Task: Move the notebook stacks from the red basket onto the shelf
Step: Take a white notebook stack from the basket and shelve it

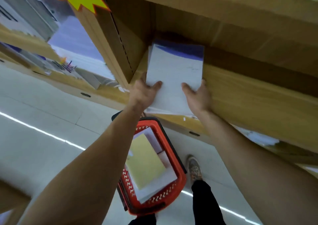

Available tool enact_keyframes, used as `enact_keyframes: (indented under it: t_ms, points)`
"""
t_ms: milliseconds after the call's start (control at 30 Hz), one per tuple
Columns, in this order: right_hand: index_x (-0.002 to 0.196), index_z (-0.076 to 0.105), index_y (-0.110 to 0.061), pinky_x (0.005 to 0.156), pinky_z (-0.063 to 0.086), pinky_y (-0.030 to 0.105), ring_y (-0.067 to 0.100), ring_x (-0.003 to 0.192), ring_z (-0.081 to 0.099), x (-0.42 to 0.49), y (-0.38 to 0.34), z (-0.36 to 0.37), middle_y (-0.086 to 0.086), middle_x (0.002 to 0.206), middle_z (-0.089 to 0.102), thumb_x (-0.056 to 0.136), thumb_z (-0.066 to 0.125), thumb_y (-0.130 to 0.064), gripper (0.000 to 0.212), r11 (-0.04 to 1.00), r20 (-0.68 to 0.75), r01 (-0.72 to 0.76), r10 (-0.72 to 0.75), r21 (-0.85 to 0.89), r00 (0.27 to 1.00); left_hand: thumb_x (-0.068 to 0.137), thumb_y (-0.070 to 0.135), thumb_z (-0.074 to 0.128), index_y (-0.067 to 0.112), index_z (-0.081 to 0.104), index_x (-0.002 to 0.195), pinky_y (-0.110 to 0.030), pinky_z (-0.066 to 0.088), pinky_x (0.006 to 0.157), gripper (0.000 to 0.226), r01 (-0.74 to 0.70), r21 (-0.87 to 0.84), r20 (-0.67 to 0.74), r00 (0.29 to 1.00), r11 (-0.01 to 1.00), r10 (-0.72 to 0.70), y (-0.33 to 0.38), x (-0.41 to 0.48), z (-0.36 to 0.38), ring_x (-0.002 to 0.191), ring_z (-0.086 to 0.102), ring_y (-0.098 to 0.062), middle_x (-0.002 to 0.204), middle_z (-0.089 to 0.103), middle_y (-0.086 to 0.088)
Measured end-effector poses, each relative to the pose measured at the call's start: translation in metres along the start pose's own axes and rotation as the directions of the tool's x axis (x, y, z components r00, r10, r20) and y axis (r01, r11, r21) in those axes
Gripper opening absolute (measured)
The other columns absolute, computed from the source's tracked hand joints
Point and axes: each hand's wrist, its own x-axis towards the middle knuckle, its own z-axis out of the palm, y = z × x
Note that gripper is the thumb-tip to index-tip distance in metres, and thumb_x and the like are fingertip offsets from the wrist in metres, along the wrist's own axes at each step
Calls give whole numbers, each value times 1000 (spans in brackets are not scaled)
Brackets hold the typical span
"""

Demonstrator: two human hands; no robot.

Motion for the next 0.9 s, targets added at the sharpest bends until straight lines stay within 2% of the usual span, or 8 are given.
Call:
enact_keyframes:
  t_ms: [67,200,400,467,533,700,800,900]
  points:
    - [141,49,-18,98,51,30,17,117,64,-3,1,2,-1,133,66,95,69,-34,53,1000,13,-1,0,14,1000,78,52,71,32,56,130,-43,58,92,58,-22,-24,0,1000,999,22,-10,-1,2,103,70,-17,117,71,9]
    - [144,46,-22,92,49,26,15,117,62,0,0,4,-3,133,64,97,68,-30,53,999,20,-22,22,39,1000,82,49,74,26,58,131,-41,59,90,56,-22,-15,11,1000,1000,23,-10,14,2,102,69,-18,116,70,6]
    - [144,43,-20,92,49,28,16,119,61,39,-12,12,-8,124,61,98,65,-32,52,992,-47,-7,13,125,999,89,42,73,22,60,127,-22,53,71,44,-48,27,73,996,998,46,26,63,3,92,65,-13,109,66,6]
    - [148,39,-22,102,49,36,15,120,61,46,-10,13,-10,127,61,98,65,-32,57,987,-44,5,3,162,999,89,43,73,23,61,124,-27,56,76,42,-61,25,97,994,998,59,32,72,2,93,67,-14,107,68,6]
    - [148,37,-28,101,50,37,13,117,61,43,-3,14,-14,124,61,96,67,-32,60,990,-18,3,0,143,1000,91,45,70,22,61,124,-31,57,81,41,-52,47,108,993,998,46,31,66,1,95,67,-15,102,67,9]
    - [150,33,-38,103,52,43,16,124,59,24,7,23,-8,139,56,86,64,-50,72,992,-47,-20,26,126,999,93,48,65,25,54,119,-16,41,66,36,9,69,-30,1000,998,-7,5,28,8,86,58,-9,95,57,13]
    - [152,34,-29,100,52,31,13,121,59,31,1,33,-5,139,56,94,67,-27,67,985,-66,-18,30,170,997,90,40,72,22,58,112,-24,49,78,31,44,-21,-67,997,999,-45,15,41,7,94,64,-15,96,63,9]
    - [157,25,-25,103,51,33,16,127,56,34,-1,43,-1,146,51,95,67,-30,75,986,-88,1,14,165,996,89,42,72,21,60,127,-36,55,94,44,-2,-30,-53,999,1000,0,20,54,1,102,65,-16,105,66,8]
